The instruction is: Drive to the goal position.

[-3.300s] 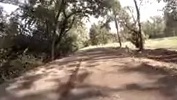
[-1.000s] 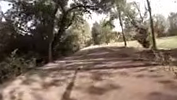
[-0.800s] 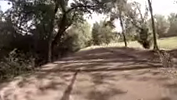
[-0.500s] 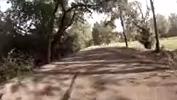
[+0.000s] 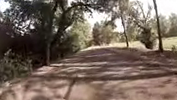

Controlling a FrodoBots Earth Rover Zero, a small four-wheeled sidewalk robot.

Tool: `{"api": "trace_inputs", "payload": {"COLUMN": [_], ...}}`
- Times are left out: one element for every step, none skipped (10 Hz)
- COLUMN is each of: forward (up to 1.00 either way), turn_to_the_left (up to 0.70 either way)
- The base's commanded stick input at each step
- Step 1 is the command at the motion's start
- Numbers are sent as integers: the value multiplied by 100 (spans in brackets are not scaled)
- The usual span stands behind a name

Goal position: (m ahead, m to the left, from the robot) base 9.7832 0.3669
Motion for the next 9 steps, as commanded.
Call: {"api": "trace_inputs", "payload": {"forward": [70,70,70,70,70,70,70,70,70], "turn_to_the_left": [0,0,0,0,0,0,0,0,0]}}
